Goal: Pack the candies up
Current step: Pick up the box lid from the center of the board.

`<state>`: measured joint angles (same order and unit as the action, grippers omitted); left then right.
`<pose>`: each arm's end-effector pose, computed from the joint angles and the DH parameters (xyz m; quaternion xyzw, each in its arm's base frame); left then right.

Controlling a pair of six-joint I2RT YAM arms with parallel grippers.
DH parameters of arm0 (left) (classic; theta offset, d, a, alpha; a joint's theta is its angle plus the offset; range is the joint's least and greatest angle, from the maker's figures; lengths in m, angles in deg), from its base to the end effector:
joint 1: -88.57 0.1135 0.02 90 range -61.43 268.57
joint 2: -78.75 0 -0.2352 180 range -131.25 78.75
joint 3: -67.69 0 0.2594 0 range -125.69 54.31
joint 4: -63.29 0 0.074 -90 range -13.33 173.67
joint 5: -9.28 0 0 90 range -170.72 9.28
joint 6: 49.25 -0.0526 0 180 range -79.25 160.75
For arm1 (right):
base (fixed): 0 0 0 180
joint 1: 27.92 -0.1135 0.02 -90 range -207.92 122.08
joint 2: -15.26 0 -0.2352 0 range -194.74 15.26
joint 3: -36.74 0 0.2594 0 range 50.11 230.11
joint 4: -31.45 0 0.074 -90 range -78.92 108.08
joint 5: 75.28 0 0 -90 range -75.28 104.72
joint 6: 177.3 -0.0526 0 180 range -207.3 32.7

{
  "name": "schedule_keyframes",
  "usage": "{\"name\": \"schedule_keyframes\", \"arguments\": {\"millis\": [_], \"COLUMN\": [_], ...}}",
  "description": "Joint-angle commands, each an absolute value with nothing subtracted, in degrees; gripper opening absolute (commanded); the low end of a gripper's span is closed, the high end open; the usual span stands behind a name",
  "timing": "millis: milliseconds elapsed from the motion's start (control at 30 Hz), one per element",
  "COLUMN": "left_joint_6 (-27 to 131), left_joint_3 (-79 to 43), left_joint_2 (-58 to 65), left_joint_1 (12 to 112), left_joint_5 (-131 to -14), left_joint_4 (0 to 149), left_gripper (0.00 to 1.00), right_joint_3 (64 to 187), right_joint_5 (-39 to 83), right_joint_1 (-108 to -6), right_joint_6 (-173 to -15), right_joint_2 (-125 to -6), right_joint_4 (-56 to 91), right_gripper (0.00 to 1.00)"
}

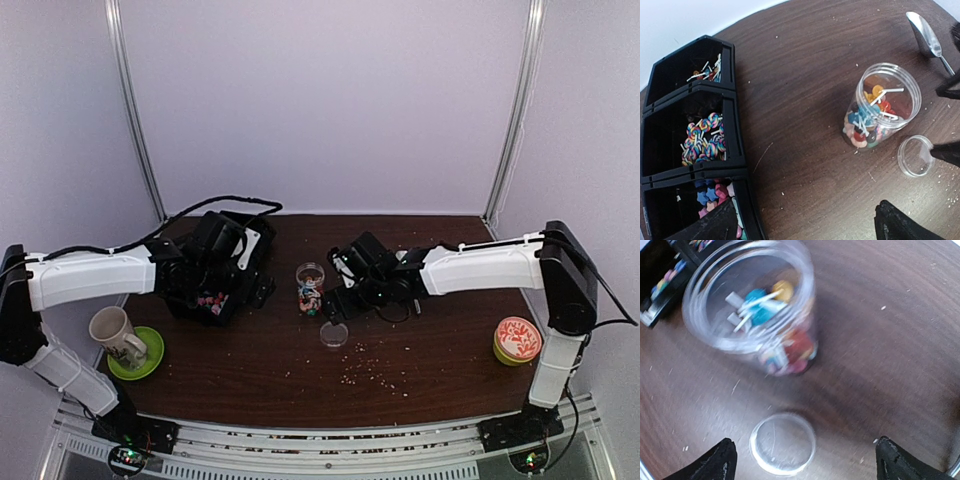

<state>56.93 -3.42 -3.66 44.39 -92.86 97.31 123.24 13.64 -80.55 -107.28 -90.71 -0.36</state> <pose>0.2454 -0.2231 0.2066 0.1835 0.9022 -0.1055 0.3759 0.2487 0.3240 0.1544 -0.2622 0.9063 0.1891 0.2724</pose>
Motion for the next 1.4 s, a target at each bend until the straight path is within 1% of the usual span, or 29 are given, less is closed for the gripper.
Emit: {"name": "schedule_keyframes", "arguments": {"millis": [0, 167, 333, 800, 900, 967, 1167, 1367], "left_joint_6": [59.3, 61.1, 62.2, 63.1, 63.2, 63.2, 63.2, 63.2], "left_joint_3": [-2.3, -3.1, -3.4, 0.8, 0.9, 1.0, 1.2, 1.2], "left_joint_2": [-2.0, -3.1, -3.6, 1.2, 1.0, 1.0, 1.4, 1.6], "left_joint_1": [44.9, 44.9, 44.9, 44.9, 44.8, 44.9, 44.9, 44.9], "left_joint_5": [-94.8, -97.0, -98.7, -102.3, -102.3, -102.5, -102.7, -102.7], "left_joint_4": [93.1, 93.7, 95.0, 91.6, 91.5, 91.5, 91.4, 91.3], "left_gripper": [0.98, 0.98, 0.98, 0.98, 0.98, 0.98, 0.98, 0.98], "right_joint_3": [121.2, 119.7, 121.4, 127.5, 128.3, 128.7, 129.3, 130.2], "right_joint_5": [14.7, 16.0, 15.5, 12.5, 12.1, 12.0, 11.3, 11.7], "right_joint_1": [-83.7, -84.5, -85.2, -85.7, -85.9, -85.9, -85.8, -86.0], "right_joint_6": [-105.6, -106.4, -106.3, -105.9, -105.6, -105.3, -105.3, -105.2], "right_joint_2": [-87.3, -87.9, -90.1, -97.0, -98.2, -98.7, -99.7, -100.6], "right_joint_4": [-3.5, -3.5, -4.9, -8.1, -8.5, -8.9, -9.3, -9.5], "right_gripper": [0.97, 0.97, 0.97, 0.96, 0.94, 0.91, 0.90, 0.86]}}
